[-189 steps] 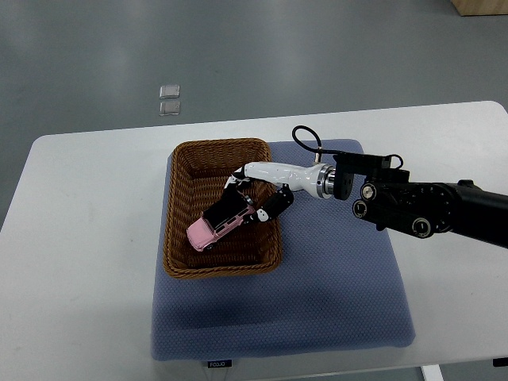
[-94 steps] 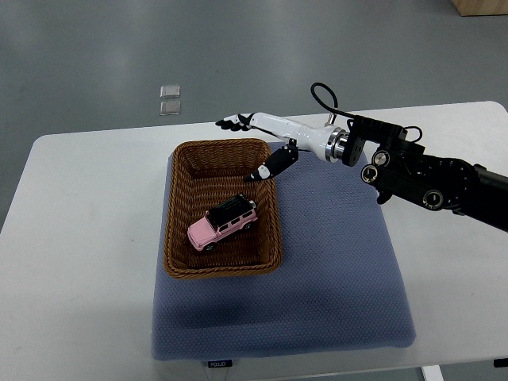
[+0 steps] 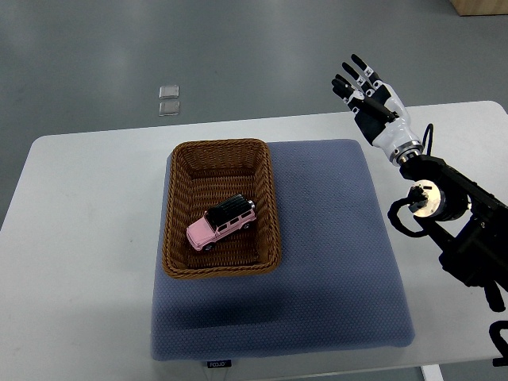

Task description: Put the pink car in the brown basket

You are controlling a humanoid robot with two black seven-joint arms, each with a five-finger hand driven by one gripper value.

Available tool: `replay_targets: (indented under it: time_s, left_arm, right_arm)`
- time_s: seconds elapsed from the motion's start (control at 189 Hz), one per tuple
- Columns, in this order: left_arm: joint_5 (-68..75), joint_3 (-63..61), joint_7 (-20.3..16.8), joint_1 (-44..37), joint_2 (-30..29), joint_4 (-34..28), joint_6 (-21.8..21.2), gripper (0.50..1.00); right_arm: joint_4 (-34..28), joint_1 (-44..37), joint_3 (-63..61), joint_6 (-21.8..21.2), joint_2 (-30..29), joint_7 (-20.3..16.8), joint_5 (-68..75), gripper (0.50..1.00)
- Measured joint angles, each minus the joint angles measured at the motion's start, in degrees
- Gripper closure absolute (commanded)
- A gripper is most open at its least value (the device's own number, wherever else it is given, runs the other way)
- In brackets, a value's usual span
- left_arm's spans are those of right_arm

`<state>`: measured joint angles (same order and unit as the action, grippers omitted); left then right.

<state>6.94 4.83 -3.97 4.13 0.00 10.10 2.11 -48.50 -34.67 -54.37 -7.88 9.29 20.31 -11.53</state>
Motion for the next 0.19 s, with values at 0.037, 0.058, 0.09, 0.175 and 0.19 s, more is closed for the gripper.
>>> replay_targets:
  time_s: [0.037,0.058,0.09,0.175,0.19]
  left_arm:
    - [0.0,0.0,0.0,0.0,0.0,0.0,0.0,0.500]
    - [0.0,0.0,0.0,0.0,0.0,0.0,0.0,0.500]
    - [0.0,0.0,0.0,0.0,0.0,0.0,0.0,0.500]
    - [0.0,0.0,0.0,0.0,0.0,0.0,0.0,0.500]
    - [0.0,0.0,0.0,0.0,0.0,0.0,0.0,0.500]
  right_arm:
    - [1.4,0.7,-0.2,-1.4,-0.4,0.2,2.3,0.587]
    - [2.5,1.1,-0.3,-2.6,-0.5,0.3,3.5,0.587]
    - [4.0,1.6,-0.4,-4.3,-0.7,0.6,4.8,0.587]
    - [7.0,2.4,-0.5,-8.6,-1.4,1.1,6.1,0.587]
    - [7.4,2.4,-0.5,-9.2,-1.5,1.2,6.2,0.587]
